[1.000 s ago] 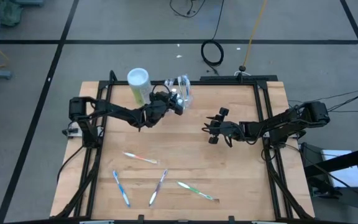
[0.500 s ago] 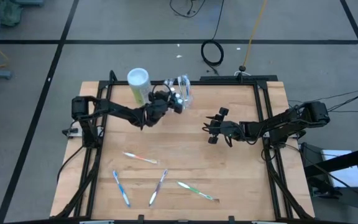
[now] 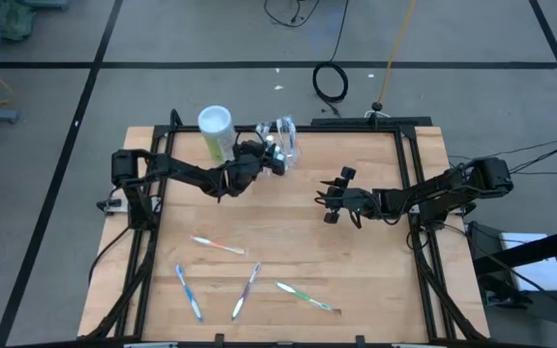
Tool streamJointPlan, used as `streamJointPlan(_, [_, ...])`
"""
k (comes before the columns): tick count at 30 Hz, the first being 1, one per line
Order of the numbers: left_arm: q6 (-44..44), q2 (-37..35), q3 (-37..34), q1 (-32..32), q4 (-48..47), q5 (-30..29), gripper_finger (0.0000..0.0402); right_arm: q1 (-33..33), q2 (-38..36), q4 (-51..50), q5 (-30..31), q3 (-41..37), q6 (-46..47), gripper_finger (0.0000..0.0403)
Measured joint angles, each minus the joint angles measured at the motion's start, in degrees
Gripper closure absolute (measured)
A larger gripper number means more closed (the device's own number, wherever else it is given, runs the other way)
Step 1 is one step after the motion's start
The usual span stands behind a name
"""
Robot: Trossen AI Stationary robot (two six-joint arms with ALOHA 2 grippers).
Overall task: Pick & Place toothbrushing station
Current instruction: Put the blue mouthwash into the transparent organizer
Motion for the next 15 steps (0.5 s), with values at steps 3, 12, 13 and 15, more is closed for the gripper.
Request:
streamJointPlan(3, [-0.43,0.00,0.00,0.53,-1.52,-0.21,0.0300,0.02,0.00,0.00,0.00,0.00,0.00,0.0261])
streamJointPlan(12, [-0.53,0.00,0.00,0.63,-3.20,0.37,0.0300,0.02,0.00,0.00,0.00,0.00,-0.01,0.0261])
streamJointPlan(13, [0.24,0.00,0.00,0.63,-3.19,1.25,0.0300,0.00,0.00,0.00,0.00,0.00,0.01,0.0261])
streamJointPlan(15, [1.64,0.00,0.00,0.63,-3.17,2.39,0.0300,0.01,0.00,0.00,0.00,0.00,0.01,0.0261])
